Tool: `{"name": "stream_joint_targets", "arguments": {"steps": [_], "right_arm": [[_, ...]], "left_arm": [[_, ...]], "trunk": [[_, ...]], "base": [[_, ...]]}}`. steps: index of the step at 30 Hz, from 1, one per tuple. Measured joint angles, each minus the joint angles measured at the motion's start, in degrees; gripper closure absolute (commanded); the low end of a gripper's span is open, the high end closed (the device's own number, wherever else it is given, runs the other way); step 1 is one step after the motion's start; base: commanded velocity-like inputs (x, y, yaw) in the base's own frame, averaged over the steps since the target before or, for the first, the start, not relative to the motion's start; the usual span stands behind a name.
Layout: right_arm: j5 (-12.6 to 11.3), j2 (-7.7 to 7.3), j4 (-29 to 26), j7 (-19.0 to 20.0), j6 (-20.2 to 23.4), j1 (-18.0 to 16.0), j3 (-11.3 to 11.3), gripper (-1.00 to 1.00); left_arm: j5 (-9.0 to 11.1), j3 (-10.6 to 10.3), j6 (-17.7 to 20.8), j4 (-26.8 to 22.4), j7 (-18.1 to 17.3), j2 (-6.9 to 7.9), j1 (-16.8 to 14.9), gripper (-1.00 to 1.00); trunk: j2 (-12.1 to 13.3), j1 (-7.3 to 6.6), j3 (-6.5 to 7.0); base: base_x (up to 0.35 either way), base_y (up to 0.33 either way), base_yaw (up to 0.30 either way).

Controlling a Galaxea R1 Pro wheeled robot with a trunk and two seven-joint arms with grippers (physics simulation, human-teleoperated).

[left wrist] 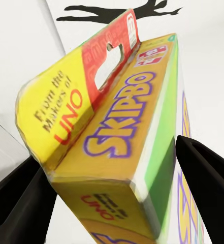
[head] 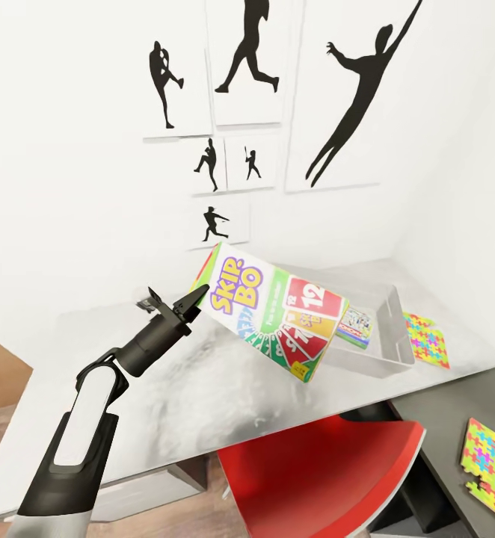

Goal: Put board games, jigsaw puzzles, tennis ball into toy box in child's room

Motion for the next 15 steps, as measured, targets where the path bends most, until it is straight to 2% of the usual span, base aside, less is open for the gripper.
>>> {"name": "stream_joint_targets", "arguments": {"steps": [10,15], "right_arm": [[0.01,0.01,0.00,0.00,0.07,-0.01,-0.12,-1.00],[0.00,-0.01,0.00,0.00,0.15,0.01,0.12,-1.00]], "left_arm": [[0.08,-0.08,0.00,0.00,-0.24,-0.07,0.00,1.00],[0.09,-0.90,0.01,0.00,-0.06,-0.16,0.00,1.00]], "trunk": [[0.00,0.00,0.00],[0.00,0.00,0.00]], "base": [[0.000,0.000,-0.008],[0.000,0.000,-0.001]]}}
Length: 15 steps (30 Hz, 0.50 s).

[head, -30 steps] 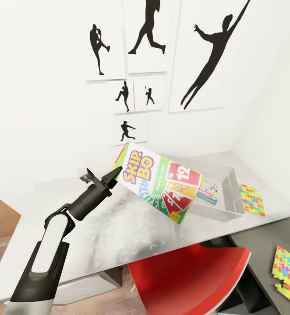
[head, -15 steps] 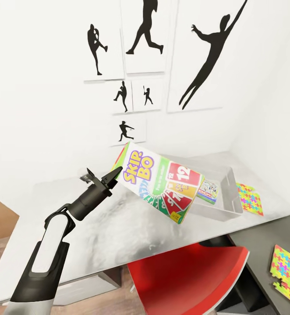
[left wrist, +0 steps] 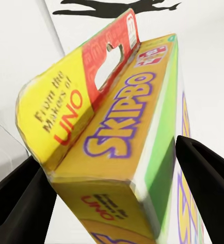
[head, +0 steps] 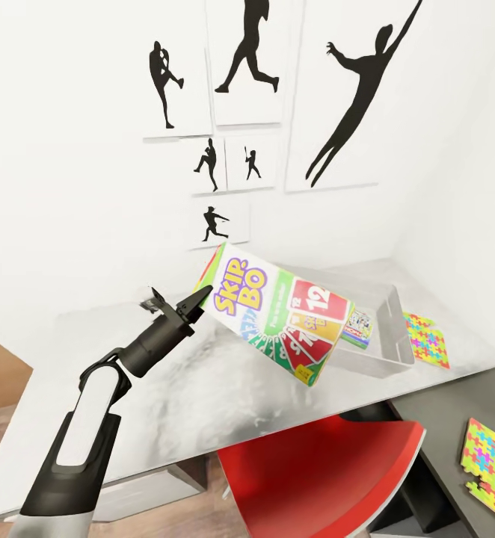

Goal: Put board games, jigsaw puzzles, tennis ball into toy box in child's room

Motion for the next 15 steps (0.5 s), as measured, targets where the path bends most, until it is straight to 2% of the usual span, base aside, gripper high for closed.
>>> {"name": "stream_joint_targets", "arguments": {"steps": [12,15], "right_arm": [[-0.02,0.02,0.00,0.00,0.03,0.03,-0.05,-1.00],[-0.02,0.02,0.00,0.00,0.01,0.02,-0.08,-1.00]], "left_arm": [[-0.06,-0.50,0.00,0.00,0.12,0.01,-0.14,1.00],[-0.07,-0.66,0.02,0.00,0.23,-0.45,-0.31,1.00]], "trunk": [[0.00,0.00,0.00],[0.00,0.00,0.00]], "base": [[0.000,0.000,0.000],[0.000,0.000,0.000]]}}
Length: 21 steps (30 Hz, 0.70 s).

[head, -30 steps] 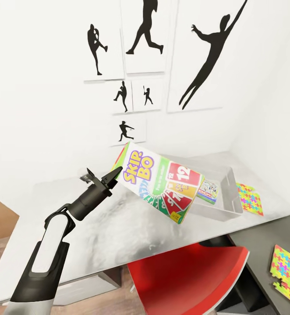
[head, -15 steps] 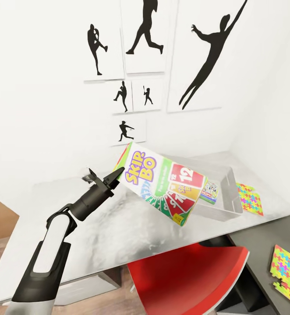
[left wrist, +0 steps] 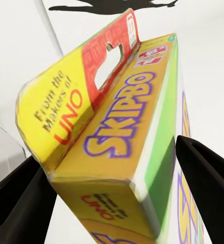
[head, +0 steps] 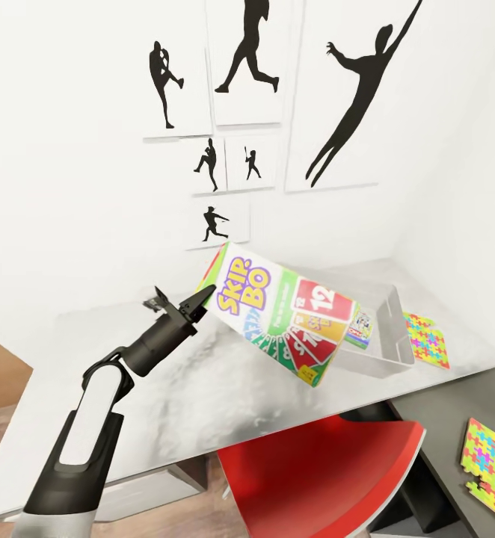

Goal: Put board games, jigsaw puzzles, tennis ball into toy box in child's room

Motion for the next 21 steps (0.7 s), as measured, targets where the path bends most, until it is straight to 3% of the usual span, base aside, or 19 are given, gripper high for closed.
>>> {"name": "stream_joint_targets", "arguments": {"steps": [6,10,13,14,17,19,20,21], "right_arm": [[0.00,0.00,0.00,0.00,0.01,0.00,-0.06,-1.00],[0.00,0.00,0.00,0.00,0.02,-0.03,-0.09,-1.00],[0.00,0.00,0.00,0.00,0.10,-0.04,-0.12,-1.00],[0.00,0.00,0.00,0.00,0.10,-0.04,-0.13,-1.00],[-0.01,-0.01,0.00,-0.01,0.54,-0.04,-0.09,-1.00],[-0.02,-0.01,0.00,-0.02,1.15,-0.03,0.10,-1.00],[-0.03,-0.01,0.00,-0.02,1.16,-0.03,0.10,-1.00],[-0.03,-0.01,0.00,-0.04,1.45,-0.03,0.18,-1.00]], "left_arm": [[0.01,0.02,0.09,0.00,-0.07,-0.81,-0.29,1.00],[-0.06,0.05,0.09,0.01,0.95,-2.16,-1.34,1.00],[0.20,0.00,0.13,0.01,5.97,-3.92,-3.88,1.00],[0.43,-0.04,0.20,0.00,6.04,-3.92,-3.92,1.00],[1.51,-0.44,-0.28,0.00,13.20,-5.51,-8.11,1.00],[3.19,-2.31,-2.12,-0.01,18.01,-6.15,-11.01,1.00],[3.28,-2.37,-2.16,-0.01,18.08,-6.15,-11.07,1.00],[3.72,-3.70,-3.76,0.03,20.57,-6.34,-12.24,1.00]], "trunk": [[0.00,0.00,0.00],[0.00,0.00,0.00],[0.00,0.00,0.01],[0.00,0.00,0.00],[0.00,0.00,0.01],[0.00,0.00,0.01],[0.00,0.00,0.00],[0.01,0.00,0.01]], "base": [[0.000,0.000,0.000],[0.000,0.000,0.000],[0.000,0.000,0.000],[0.000,0.000,0.000],[0.000,0.000,-0.002],[0.000,0.000,-0.018],[0.000,0.000,-0.033],[0.000,0.000,-0.045]]}}
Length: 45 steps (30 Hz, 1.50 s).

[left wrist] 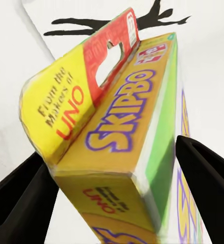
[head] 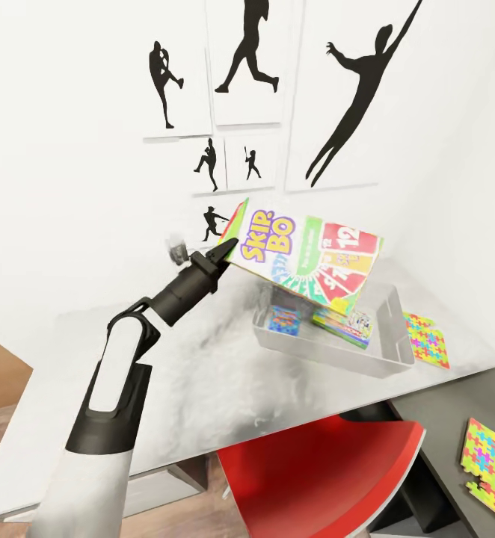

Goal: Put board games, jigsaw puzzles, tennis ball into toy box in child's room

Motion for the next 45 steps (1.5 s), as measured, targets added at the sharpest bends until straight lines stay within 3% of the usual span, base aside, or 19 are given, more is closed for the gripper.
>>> {"name": "stream_joint_targets", "arguments": {"steps": [3,4,5,6,7,11,16,45], "right_arm": [[-0.02,0.00,0.00,-0.01,0.61,0.00,0.18,-1.00],[-0.01,0.00,0.00,-0.01,0.61,0.00,0.18,-1.00],[-0.07,0.00,0.00,-0.01,0.87,0.02,0.26,-1.00],[-0.07,0.01,0.00,-0.01,0.95,0.04,0.29,-1.00],[-0.07,0.01,0.00,-0.01,0.96,0.03,0.29,-1.00],[-0.14,-0.01,0.00,0.00,1.17,0.05,0.36,-1.00],[-0.17,-0.05,0.00,0.00,1.28,0.06,0.44,-1.00],[-0.02,-0.03,0.00,2.94,1.22,0.34,1.89,-1.00]], "left_arm": [[1.17,-3.92,-6.74,0.13,9.39,-0.25,-2.88,1.00],[1.66,-4.03,-6.86,0.11,9.52,-0.24,-2.91,1.00],[1.52,-5.71,-11.61,0.24,16.98,-0.30,-4.58,1.00],[2.25,-6.55,-14.24,0.31,20.59,-0.32,-5.62,1.00],[2.67,-6.62,-14.39,0.29,20.75,-0.32,-5.66,1.00],[3.09,-10.12,-21.00,1.27,29.52,-0.32,-8.99,1.00],[3.31,-13.11,-24.51,2.00,34.06,-0.14,-10.90,1.00],[4.13,-13.85,-28.66,11.44,34.86,0.21,-11.45,1.00]], "trunk": [[0.00,0.00,0.00],[0.00,0.00,0.00],[0.00,-0.01,0.00],[0.01,0.00,0.00],[0.00,-0.01,0.00],[0.00,0.00,0.00],[0.00,0.00,0.00],[0.00,0.00,0.22]], "base": [[0.000,0.000,-0.085],[0.000,0.000,-0.155],[0.000,0.000,-0.176],[0.000,0.000,-0.176],[0.000,0.000,-0.193],[0.000,0.000,-0.224],[0.000,0.000,-0.259],[0.000,0.000,-0.075]]}}
